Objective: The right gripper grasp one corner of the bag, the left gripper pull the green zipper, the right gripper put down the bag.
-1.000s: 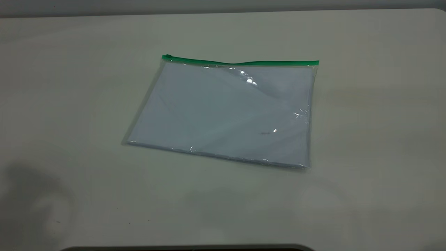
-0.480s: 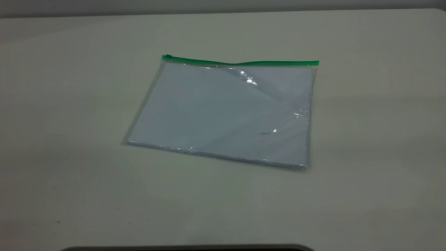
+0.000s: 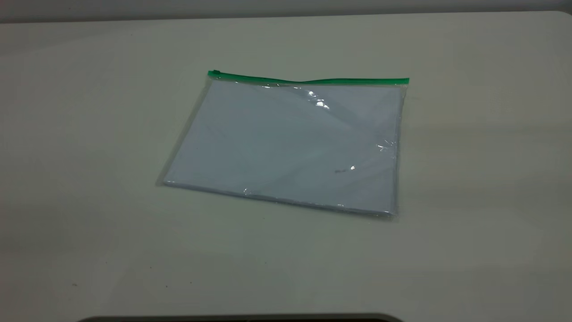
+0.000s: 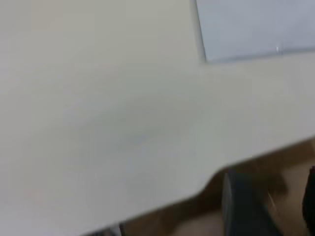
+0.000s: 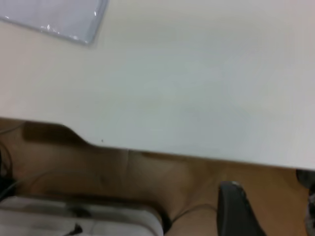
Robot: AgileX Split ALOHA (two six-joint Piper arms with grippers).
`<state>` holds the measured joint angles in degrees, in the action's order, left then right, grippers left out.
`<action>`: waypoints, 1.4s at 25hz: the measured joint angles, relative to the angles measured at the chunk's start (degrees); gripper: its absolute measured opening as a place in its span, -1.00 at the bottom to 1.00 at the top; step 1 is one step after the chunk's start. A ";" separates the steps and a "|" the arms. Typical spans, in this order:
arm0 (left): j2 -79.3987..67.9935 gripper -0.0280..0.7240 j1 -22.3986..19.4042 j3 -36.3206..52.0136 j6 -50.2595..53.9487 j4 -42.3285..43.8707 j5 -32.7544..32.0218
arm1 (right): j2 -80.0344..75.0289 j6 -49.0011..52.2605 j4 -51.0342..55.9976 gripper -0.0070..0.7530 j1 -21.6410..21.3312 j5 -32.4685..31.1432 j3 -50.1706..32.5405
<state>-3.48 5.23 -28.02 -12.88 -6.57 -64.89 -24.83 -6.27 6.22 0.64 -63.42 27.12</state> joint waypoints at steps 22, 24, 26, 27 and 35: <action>4.56 0.05 -9.84 0.00 0.07 -0.88 -0.82 | 25.76 0.05 0.00 -0.03 0.01 -1.19 0.01; 4.56 0.05 -9.84 0.00 0.07 -0.88 -0.82 | 25.76 0.05 0.00 -0.03 0.01 -1.19 0.01; 4.56 0.05 -9.84 0.00 0.07 -0.88 -0.82 | 25.76 0.11 0.00 -0.03 0.01 -1.19 0.01; 4.56 0.05 -9.84 0.00 0.07 -0.88 -0.82 | 25.76 0.17 0.00 -0.03 0.01 -1.19 0.01; 4.56 0.05 -9.84 0.00 0.07 -0.88 -0.82 | 25.76 0.17 0.00 -0.03 0.01 -1.19 0.01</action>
